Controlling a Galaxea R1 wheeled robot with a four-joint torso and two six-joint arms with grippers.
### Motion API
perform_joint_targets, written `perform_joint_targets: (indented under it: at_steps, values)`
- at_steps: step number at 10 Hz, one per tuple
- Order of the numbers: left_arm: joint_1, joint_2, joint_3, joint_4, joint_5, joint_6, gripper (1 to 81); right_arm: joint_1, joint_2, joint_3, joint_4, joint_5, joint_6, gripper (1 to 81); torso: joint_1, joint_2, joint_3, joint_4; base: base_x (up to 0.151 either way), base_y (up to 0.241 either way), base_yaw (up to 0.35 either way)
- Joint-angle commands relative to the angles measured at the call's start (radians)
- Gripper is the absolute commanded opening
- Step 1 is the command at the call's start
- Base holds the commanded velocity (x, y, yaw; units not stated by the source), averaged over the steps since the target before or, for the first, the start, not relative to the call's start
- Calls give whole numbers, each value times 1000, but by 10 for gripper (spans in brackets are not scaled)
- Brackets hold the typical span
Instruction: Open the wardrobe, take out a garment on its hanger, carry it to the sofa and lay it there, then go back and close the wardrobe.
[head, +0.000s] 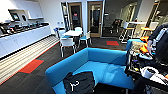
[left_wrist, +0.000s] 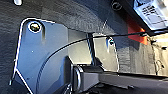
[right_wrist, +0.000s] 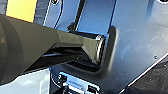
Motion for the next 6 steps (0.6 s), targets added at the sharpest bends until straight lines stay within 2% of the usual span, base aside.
perform_joint_targets:
  at_steps: [1, 6]
  values:
    - [-26, 1, -30, 8, 14, 3, 811, 26, 1, 3, -3, -55, 0, 811, 0, 0, 0, 0, 0, 0, 332]
    - [-21, 3, -35, 6, 13, -1, 811, 29, 12, 0, -3, -65, 0, 811, 0, 0, 0, 0, 0, 0, 334]
